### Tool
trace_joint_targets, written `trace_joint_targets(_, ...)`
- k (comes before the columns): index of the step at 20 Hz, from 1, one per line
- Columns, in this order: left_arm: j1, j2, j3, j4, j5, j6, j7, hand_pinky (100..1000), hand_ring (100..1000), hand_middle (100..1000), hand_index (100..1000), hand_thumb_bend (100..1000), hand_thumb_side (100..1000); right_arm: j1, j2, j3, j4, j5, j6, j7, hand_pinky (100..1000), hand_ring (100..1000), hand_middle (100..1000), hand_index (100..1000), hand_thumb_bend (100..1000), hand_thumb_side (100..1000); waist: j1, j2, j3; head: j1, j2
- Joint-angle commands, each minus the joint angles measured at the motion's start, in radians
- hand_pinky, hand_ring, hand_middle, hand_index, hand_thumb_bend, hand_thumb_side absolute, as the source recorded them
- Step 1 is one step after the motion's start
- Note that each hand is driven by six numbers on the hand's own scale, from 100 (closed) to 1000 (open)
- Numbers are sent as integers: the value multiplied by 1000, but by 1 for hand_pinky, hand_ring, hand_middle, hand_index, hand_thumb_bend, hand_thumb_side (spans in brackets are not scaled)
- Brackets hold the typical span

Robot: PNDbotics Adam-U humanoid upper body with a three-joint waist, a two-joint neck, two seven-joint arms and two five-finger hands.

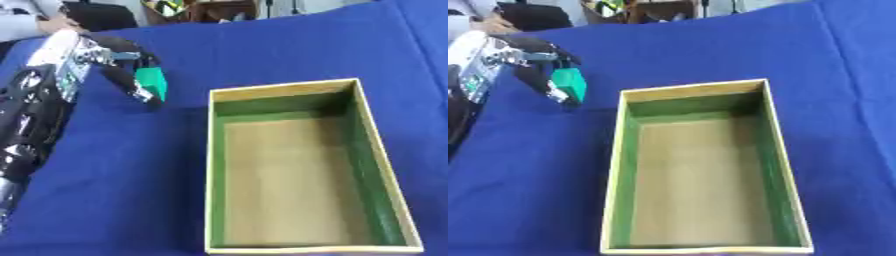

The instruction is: Pick up objects on the table and place them in the box.

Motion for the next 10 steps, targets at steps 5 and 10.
trace_joint_targets(5,-6,14,0,10,-16,1,-6,489,676,751,939,484,672,-6,-25,-3,-16,-7,-1,3,743,814,672,773,100,870,-6,-15,-1,6,-10)
trace_joint_targets(10,-6,15,-3,5,-21,6,-12,458,648,735,920,389,617,-5,-24,-2,-16,-8,-1,4,743,815,671,773,100,869,-3,-13,-1,7,-7)
